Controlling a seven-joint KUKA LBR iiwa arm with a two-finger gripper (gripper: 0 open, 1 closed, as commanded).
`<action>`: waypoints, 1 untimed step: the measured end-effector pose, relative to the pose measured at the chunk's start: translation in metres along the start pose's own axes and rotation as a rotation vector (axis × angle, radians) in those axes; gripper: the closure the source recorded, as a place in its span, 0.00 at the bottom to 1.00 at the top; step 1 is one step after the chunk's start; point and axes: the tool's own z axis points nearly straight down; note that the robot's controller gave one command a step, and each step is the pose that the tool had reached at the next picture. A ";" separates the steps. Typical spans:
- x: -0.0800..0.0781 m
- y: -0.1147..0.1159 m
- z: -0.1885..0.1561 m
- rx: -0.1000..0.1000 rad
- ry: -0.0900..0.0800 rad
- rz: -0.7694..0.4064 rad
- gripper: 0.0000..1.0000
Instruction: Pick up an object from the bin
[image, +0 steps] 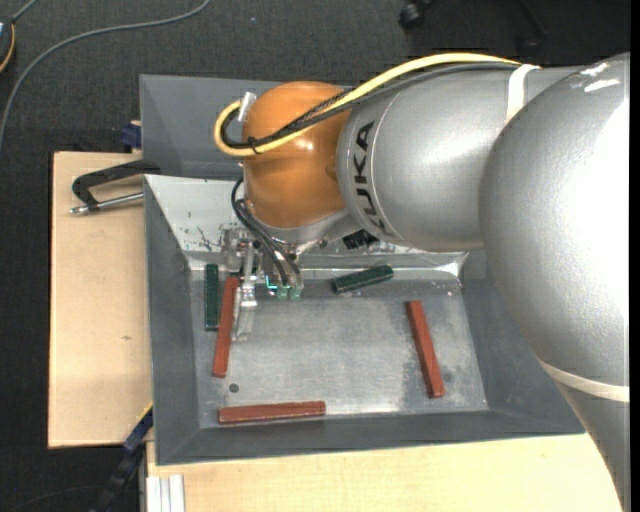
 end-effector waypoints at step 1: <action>-0.010 -0.005 0.091 0.001 -0.006 -0.545 0.00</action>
Offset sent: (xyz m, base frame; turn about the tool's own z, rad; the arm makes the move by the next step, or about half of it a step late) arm 0.0092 -0.0062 -0.0906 -0.5459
